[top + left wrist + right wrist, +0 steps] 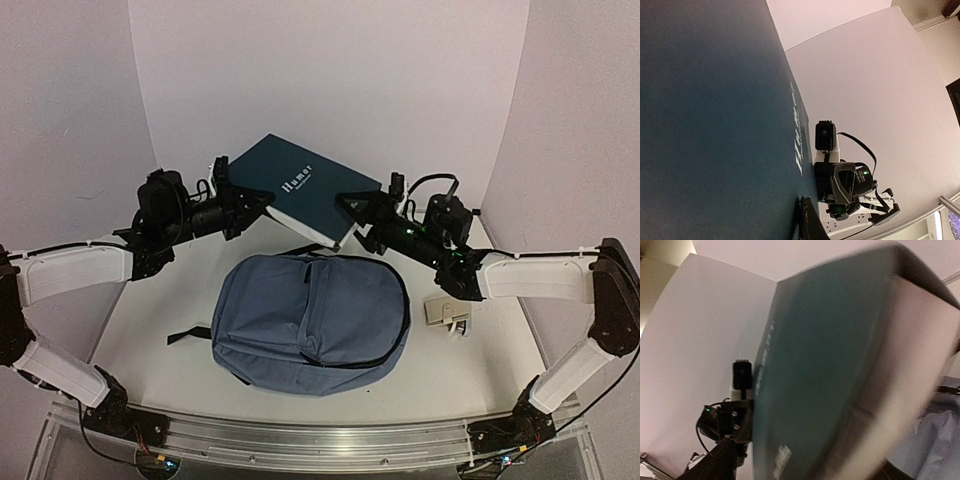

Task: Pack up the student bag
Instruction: Pick up the book from the center of the board, then place the book in the student bag.

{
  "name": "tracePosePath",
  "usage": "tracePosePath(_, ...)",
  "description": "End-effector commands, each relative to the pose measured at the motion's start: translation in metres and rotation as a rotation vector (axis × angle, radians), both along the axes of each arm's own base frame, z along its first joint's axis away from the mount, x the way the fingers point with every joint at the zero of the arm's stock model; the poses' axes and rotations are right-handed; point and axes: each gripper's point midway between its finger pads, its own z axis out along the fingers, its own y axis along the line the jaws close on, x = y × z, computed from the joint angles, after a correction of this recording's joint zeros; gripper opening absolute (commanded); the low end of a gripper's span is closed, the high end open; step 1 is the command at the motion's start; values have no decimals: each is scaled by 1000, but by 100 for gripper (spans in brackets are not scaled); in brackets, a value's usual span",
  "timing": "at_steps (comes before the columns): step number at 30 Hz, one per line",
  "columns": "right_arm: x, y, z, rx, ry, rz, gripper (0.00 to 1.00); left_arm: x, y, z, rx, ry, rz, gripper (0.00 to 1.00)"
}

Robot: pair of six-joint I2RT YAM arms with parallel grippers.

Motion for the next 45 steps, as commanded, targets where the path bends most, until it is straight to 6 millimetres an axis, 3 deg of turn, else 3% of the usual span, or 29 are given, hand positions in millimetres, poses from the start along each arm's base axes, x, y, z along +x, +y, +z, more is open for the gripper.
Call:
tracePosePath(1,-14,2,39,110,-122,59,65,-16,-11,12,-22,-54,-37,0)
tracePosePath(4,-16,-2,44,135,-140,51,41,-18,-18,6,-6,-44,-45,1)
tracePosePath(6,-17,-7,47,148,-148,32,25,-16,-20,-2,21,-23,-40,6)
tracePosePath(9,-19,-20,53,142,-188,-21,3,-10,-18,-25,112,35,-5,32)
tracePosePath(10,-20,-25,57,130,-209,-47,0,-9,-16,-31,149,45,12,42)
tracePosePath(14,-11,-47,55,-63,-233,-189,0,-12,-10,-75,350,97,102,65)
tracePosePath(18,-2,-90,54,-311,-243,-392,0,-33,-14,-108,532,99,124,78)
tracePosePath(21,1,-128,45,-516,-217,-538,0,-49,-22,-129,684,78,127,82)
tracePosePath(24,-1,-163,35,-702,-175,-645,0,-64,-42,-145,829,39,107,83)
tracePosePath(28,-13,-195,24,-811,-133,-723,0,-87,-90,-158,962,-45,24,85)
tracePosePath(33,-27,-210,22,-802,-126,-737,0,-112,-153,-168,995,-106,-106,87)
tracePosePath(37,-30,-211,18,-808,-119,-722,0,-127,-189,-179,1004,-120,-192,88)
tracePosePath(45,-32,-210,13,-808,-114,-703,0,-134,-221,-196,1066,-154,-249,95)
